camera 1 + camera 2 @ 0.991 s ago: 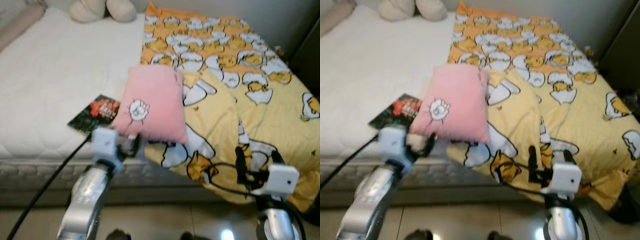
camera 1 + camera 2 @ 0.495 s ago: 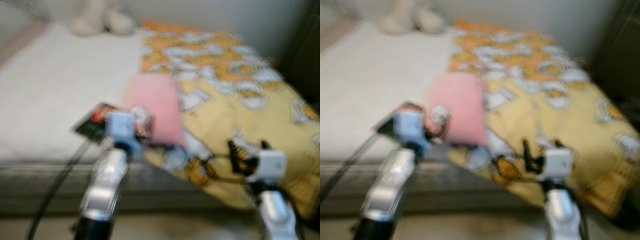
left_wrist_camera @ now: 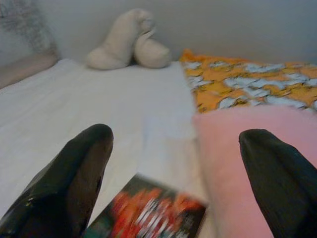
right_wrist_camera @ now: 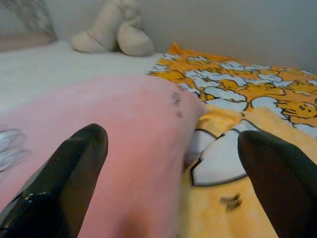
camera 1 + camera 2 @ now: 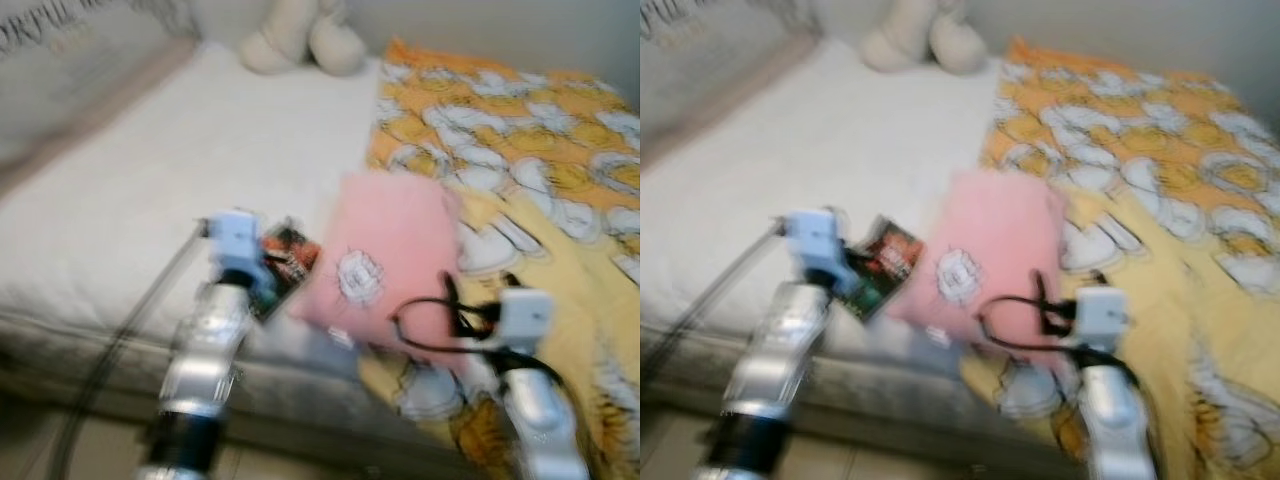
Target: Clean up the room
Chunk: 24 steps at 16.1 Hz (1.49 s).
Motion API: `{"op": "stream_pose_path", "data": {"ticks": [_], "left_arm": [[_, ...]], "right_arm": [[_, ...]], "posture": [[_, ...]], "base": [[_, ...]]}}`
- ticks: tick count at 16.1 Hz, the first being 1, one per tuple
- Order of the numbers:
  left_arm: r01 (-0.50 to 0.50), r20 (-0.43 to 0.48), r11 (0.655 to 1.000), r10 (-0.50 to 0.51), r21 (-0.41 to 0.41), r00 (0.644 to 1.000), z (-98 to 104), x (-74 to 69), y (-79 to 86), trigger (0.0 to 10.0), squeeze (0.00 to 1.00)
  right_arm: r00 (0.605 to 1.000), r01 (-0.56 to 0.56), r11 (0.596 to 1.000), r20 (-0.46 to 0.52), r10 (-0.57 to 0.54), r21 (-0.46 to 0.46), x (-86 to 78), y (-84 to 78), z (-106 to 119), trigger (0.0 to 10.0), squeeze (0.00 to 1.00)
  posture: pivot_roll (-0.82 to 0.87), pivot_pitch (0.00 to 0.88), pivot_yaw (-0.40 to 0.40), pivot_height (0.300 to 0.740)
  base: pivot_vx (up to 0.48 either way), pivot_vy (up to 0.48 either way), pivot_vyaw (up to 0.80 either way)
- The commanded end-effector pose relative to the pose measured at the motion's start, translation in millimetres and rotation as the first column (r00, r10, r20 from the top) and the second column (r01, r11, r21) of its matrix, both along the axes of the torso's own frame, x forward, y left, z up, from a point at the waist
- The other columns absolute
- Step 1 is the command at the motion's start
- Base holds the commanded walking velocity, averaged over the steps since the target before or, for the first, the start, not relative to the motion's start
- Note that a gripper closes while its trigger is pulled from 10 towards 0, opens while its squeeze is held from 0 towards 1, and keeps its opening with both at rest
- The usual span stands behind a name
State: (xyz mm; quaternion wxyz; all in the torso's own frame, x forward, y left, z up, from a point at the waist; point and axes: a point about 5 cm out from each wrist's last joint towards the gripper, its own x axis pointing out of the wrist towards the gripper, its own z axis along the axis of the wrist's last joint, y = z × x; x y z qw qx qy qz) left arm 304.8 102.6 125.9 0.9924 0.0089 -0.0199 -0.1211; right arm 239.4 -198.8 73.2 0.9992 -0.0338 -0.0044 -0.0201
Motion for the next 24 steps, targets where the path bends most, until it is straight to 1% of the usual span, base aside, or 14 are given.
{"op": "stream_pose_path", "data": {"ticks": [1,3,4,8,10,13,14,16,17,18,19,21,23,24], "left_arm": [[0.034,0.029,0.998,-0.036,0.058,0.999,5.4,3.4,-2.9,10.0,0.0],[0.077,0.045,0.994,-0.081,0.082,0.996,7.5,4.7,-11.3,10.0,0.0],[0.069,0.04,0.996,-0.071,0.049,0.997,8.8,6.7,-11.1,10.0,0.0],[0.12,0.037,0.991,-0.122,0.059,0.992,9.7,11.9,-18.3,10.0,0.0],[0.14,0.008,0.989,-0.14,0.055,0.99,7.9,16.6,-19.6,10.0,0.0],[0.112,-0.029,0.993,-0.11,0.05,0.993,11.9,34.8,-6.3,10.0,0.0],[0.127,-0.06,0.991,-0.125,0.044,0.99,11.4,39.0,-4.9,10.0,0.0],[0.221,-0.141,0.972,-0.209,0.077,0.968,3.9,42.0,-8.7,10.0,0.0],[0.237,-0.214,0.971,-0.223,0.038,0.951,-4.9,43.4,-8.6,10.0,0.0],[0.237,-0.256,0.971,-0.228,0.006,0.94,-10.6,45.3,-7.8,10.0,0.0],[0.209,-0.269,0.978,-0.205,-0.013,0.941,-12.8,49.0,-5.1,10.0,0.0],[0.172,-0.336,0.98,-0.196,-0.099,0.921,-21.3,55.0,-2.7,10.0,0.0],[0.21,-0.38,0.957,-0.273,-0.2,0.884,-23.7,56.3,-10.6,10.0,0.0],[0.253,-0.389,0.934,-0.338,-0.254,0.857,-21.6,57.2,-20.0,10.0,0.0]], "right_arm": [[0.999,-0.004,1.0,0.04,0.004,0.015,6.9,4.2,8.9,10.0,0.0],[0.999,0.001,1.0,0.045,-0.002,0.019,8.6,3.3,10.1,10.0,0.0],[0.999,0.002,1.0,0.045,-0.003,0.019,9.1,3.3,10.4,10.0,0.0],[0.999,0.012,1.0,0.044,-0.013,0.023,6.9,1.7,9.9,10.0,0.0],[0.999,0.037,0.998,0.036,-0.039,0.052,5.3,-1.4,8.6,10.0,0.0],[0.994,0.111,0.984,0.007,-0.113,0.142,10.3,-13.9,9.3,10.0,0.0],[0.991,0.135,0.977,-0.001,-0.137,0.162,11.2,-19.5,9.5,10.0,0.0],[0.978,0.205,0.952,-0.074,-0.193,0.228,9.4,-35.9,0.0,10.0,0.0],[0.968,0.231,0.933,-0.16,-0.192,0.276,8.1,-44.4,-12.4,10.0,0.0],[0.96,0.248,0.919,-0.205,-0.191,0.306,8.0,-49.1,-19.6,10.0,0.0],[0.956,0.251,0.911,-0.228,-0.182,0.328,9.5,-52.1,-22.7,10.0,0.0],[0.956,0.233,0.896,-0.257,-0.141,0.379,16.5,-51.3,-26.4,10.0,0.0],[0.954,0.218,0.878,-0.281,-0.1,0.427,21.9,-47.2,-28.6,10.0,0.0],[0.957,0.206,0.867,-0.278,-0.082,0.454,24.0,-46.1,-27.5,10.0,0.0]], "posture": [[-0.01,0.0,-0.002,0.74],[-0.01,0.0,0.001,0.74],[-0.01,0.0,0.003,0.74],[-0.04,0.0,0.014,0.74],[-0.04,0.0,0.016,0.74],[-0.05,0.0,0.02,0.74],[-0.05,0.0,0.021,0.74],[-0.05,0.0,0.022,0.74],[-0.05,0.0,0.024,0.74],[-0.06,0.0,0.024,0.74],[-0.06,0.0,0.021,0.74],[-0.06,0.0,0.011,0.74],[-0.06,0.0,-0.001,0.74],[-0.05,0.0,-0.004,0.74]], "base": [[0.446,0.0,0.0],[0.223,0.0,0.0],[0.0,0.0,0.0],[0.0,-0.475,0.0],[0.0,-0.225,0.0],[0.0,0.0,0.0],[0.0,0.0,0.0],[0.0,0.0,0.0],[0.0,0.0,0.0],[0.0,0.0,0.0],[0.0,0.0,0.0],[0.0,0.0,0.0],[0.0,0.0,0.0],[0.0,0.0,0.0]]}}
